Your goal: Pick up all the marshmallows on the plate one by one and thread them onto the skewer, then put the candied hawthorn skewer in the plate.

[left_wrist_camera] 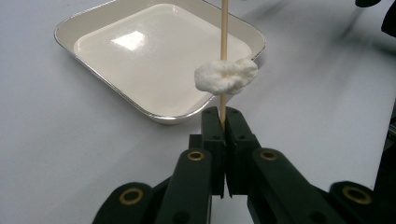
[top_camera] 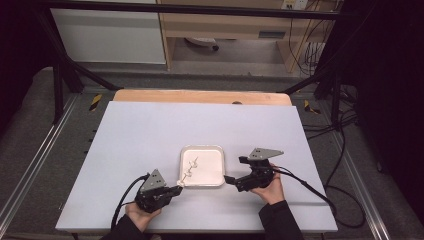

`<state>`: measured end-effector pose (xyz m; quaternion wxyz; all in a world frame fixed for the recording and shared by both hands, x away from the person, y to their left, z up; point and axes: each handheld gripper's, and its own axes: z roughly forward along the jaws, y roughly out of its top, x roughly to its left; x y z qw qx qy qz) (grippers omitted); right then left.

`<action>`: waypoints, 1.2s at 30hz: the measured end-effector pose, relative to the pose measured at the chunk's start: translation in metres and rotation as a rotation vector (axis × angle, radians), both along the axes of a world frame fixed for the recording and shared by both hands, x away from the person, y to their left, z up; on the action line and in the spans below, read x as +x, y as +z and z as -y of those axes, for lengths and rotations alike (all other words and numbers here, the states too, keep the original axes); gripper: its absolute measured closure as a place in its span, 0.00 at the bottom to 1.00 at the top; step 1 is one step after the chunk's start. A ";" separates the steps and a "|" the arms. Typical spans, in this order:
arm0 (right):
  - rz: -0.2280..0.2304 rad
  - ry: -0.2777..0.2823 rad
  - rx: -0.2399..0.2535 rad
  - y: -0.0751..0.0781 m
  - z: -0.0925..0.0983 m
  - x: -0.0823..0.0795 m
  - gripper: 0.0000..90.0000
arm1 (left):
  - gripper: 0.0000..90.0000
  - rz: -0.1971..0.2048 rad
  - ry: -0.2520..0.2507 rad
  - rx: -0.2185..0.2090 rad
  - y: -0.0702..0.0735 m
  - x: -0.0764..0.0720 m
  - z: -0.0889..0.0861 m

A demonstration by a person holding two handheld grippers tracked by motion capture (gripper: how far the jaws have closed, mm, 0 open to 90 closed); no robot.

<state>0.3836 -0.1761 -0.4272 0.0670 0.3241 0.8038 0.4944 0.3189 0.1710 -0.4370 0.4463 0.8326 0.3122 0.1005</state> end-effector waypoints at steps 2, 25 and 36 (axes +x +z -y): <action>-0.006 -0.011 -0.008 -0.004 0.006 -0.001 0.02 | 0.98 -0.005 0.002 -0.002 0.000 0.001 0.000; 0.018 -0.110 -0.124 -0.020 0.063 -0.013 0.01 | 0.98 -0.023 0.008 0.031 0.023 0.017 -0.003; 0.022 -0.124 -0.123 -0.023 0.075 -0.020 0.01 | 0.98 -0.051 0.003 0.089 0.034 0.038 0.017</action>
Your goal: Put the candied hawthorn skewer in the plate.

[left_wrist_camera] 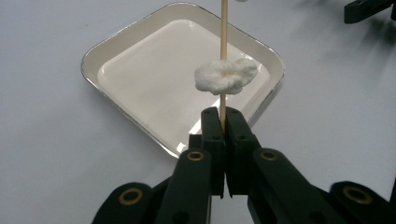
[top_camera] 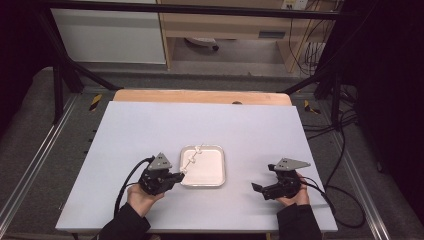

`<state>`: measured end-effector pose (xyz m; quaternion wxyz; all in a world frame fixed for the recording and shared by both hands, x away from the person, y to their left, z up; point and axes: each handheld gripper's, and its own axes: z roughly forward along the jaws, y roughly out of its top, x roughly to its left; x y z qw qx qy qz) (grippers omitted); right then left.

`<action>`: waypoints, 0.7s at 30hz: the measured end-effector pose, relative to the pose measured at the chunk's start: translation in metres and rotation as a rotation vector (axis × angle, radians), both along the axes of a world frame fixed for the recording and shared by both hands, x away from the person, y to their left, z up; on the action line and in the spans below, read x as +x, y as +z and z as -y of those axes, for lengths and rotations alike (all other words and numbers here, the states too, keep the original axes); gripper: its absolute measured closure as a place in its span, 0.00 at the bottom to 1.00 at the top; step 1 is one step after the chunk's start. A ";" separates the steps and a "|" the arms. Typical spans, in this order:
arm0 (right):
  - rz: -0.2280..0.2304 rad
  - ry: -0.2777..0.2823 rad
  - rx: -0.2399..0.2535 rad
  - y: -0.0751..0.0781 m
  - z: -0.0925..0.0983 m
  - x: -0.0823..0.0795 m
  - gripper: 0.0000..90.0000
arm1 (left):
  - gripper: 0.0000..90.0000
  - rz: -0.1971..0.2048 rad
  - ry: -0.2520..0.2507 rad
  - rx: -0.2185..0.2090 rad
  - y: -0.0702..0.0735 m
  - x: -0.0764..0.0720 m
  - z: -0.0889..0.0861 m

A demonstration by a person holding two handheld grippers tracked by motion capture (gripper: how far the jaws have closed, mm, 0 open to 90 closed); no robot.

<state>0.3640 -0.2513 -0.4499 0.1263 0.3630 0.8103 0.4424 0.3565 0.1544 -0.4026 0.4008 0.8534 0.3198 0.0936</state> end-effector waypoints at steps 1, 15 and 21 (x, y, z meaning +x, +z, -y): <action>0.001 -0.001 -0.007 0.000 0.001 0.000 0.00 | 0.98 -0.005 0.001 0.008 0.000 0.002 0.002; 0.005 -0.002 0.010 0.000 0.005 -0.002 0.00 | 0.98 -0.087 0.047 0.120 -0.014 0.030 0.027; -0.003 0.000 0.007 -0.001 0.005 -0.001 0.01 | 0.98 -0.123 0.065 0.171 -0.019 0.033 0.033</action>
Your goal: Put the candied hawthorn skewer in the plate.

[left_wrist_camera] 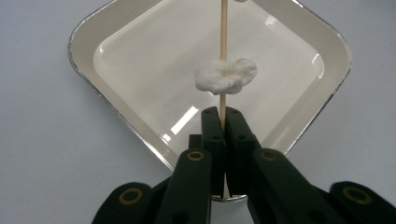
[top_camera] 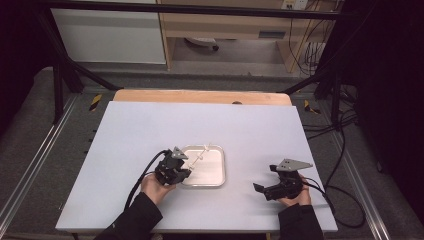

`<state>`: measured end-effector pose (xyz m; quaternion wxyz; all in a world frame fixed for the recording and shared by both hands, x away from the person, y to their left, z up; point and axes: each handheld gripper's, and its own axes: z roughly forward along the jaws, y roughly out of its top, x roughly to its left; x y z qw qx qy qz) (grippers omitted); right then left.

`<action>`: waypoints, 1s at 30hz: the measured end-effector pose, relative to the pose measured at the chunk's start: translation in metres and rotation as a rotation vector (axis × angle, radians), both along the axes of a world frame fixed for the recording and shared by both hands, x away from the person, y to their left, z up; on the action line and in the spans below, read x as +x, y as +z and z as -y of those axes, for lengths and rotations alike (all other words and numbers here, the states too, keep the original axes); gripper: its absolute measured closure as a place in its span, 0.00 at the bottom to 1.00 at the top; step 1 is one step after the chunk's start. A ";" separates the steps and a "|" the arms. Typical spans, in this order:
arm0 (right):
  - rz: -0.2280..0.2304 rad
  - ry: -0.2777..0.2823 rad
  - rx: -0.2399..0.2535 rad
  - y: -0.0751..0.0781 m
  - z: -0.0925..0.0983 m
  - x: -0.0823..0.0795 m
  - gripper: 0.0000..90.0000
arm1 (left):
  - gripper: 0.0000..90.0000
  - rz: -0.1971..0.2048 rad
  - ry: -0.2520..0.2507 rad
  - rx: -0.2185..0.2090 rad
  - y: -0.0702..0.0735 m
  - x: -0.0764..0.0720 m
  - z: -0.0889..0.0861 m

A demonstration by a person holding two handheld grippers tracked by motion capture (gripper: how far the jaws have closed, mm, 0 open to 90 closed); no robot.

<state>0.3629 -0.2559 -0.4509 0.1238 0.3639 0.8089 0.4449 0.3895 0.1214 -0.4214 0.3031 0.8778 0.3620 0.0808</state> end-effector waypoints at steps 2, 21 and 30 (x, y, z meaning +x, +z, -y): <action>-0.002 -0.001 0.005 0.000 0.000 0.000 0.01 | 0.98 -0.017 0.006 0.016 -0.002 0.001 0.002; -0.013 0.005 0.003 -0.001 -0.001 0.000 0.01 | 0.88 -0.025 0.033 0.071 -0.007 0.002 0.015; -0.013 0.002 0.012 -0.001 -0.001 0.000 0.01 | 0.65 0.031 0.013 0.017 0.005 -0.003 0.001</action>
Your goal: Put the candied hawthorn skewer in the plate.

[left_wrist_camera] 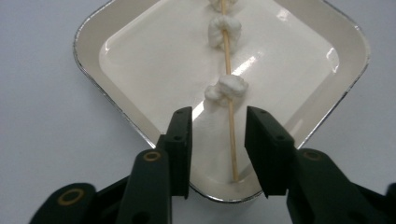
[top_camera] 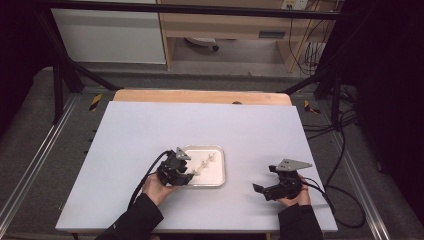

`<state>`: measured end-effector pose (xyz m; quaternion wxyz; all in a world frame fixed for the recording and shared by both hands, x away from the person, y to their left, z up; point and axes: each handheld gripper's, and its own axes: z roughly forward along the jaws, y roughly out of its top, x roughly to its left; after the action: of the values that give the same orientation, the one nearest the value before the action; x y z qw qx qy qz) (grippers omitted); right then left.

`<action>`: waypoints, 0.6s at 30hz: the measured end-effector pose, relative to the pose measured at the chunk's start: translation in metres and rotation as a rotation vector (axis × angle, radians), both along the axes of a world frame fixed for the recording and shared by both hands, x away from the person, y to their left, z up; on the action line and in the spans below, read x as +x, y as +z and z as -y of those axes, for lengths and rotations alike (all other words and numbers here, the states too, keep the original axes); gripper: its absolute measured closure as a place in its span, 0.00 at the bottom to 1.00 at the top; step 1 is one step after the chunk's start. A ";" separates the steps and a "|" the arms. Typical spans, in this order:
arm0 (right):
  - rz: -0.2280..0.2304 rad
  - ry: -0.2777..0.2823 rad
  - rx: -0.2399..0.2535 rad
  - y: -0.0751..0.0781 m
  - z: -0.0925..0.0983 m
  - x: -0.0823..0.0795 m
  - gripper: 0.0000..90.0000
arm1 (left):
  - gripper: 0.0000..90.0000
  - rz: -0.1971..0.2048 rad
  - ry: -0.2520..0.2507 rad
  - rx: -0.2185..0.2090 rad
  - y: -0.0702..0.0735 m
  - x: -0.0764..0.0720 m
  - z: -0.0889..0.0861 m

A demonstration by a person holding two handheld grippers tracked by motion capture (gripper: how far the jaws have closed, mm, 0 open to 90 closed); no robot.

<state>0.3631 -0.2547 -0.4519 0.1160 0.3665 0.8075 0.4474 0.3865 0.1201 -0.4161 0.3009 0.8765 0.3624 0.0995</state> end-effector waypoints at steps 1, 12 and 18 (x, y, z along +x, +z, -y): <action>-0.002 -0.001 0.003 0.000 0.000 0.000 0.00 | 0.62 0.003 -0.002 -0.011 0.002 0.000 -0.002; -0.013 -0.005 0.002 0.000 0.000 0.000 0.01 | 0.35 0.062 0.003 -0.041 0.010 -0.009 -0.028; -0.015 -0.006 0.003 0.000 0.000 0.000 0.01 | 0.26 0.073 0.015 -0.057 0.010 -0.016 -0.048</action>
<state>0.3631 -0.2549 -0.4515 0.1109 0.3724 0.8066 0.4454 0.3710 0.1682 -0.4064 0.3378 0.8607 0.3604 0.1233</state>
